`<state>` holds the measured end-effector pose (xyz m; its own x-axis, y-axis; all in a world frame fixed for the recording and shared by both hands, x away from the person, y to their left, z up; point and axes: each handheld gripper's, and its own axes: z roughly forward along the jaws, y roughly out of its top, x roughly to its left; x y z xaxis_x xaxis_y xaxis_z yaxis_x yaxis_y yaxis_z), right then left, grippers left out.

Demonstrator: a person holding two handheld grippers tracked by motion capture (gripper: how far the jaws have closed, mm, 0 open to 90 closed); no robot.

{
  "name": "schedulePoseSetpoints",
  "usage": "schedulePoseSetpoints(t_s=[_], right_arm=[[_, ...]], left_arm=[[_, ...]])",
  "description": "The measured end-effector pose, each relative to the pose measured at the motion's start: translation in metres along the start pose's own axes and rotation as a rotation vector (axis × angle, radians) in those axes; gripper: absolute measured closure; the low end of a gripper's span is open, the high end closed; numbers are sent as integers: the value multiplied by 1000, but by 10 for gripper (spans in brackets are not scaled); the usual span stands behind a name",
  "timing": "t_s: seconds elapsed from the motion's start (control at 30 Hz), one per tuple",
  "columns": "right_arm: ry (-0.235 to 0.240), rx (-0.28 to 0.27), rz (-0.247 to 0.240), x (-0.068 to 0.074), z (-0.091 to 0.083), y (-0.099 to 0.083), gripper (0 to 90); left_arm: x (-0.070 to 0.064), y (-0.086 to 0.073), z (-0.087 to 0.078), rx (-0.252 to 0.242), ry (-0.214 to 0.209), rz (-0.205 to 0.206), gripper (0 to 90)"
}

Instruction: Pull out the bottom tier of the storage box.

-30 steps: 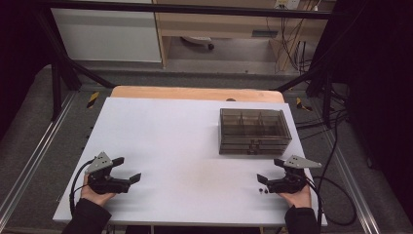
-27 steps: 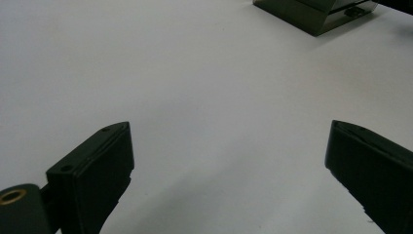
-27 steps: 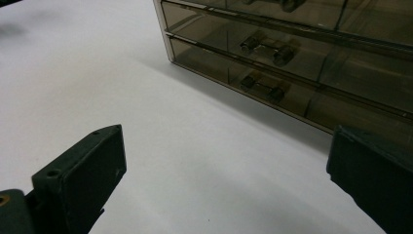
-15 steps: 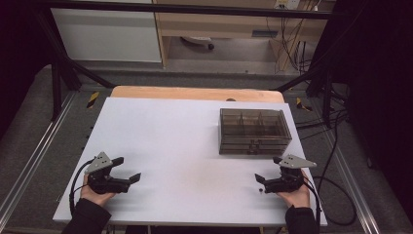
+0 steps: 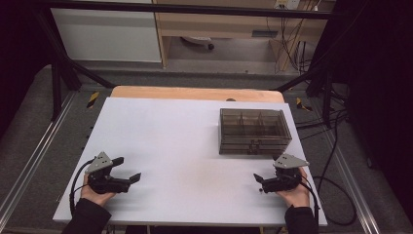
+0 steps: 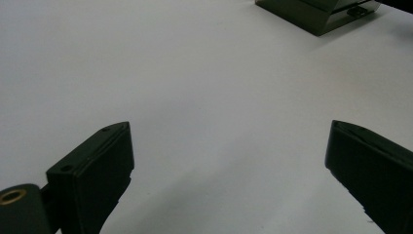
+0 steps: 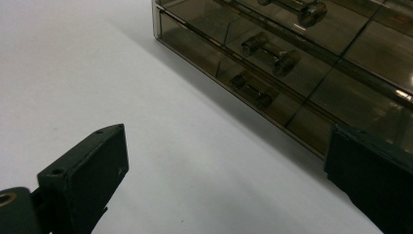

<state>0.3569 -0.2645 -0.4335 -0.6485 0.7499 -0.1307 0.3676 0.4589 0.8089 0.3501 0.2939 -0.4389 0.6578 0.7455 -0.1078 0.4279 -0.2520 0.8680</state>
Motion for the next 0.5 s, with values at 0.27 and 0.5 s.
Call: schedulePoseSetpoints(t_s=[0.27, 0.5], right_arm=[[-50, 32, -86, 2, 3, 3, 48], [-82, 52, -154, 3, 5, 5, 60]], left_arm=[[0, 0, 0, 0, 1, 0, 39], [0, 0, 0, 2, 1, 1, 40]])
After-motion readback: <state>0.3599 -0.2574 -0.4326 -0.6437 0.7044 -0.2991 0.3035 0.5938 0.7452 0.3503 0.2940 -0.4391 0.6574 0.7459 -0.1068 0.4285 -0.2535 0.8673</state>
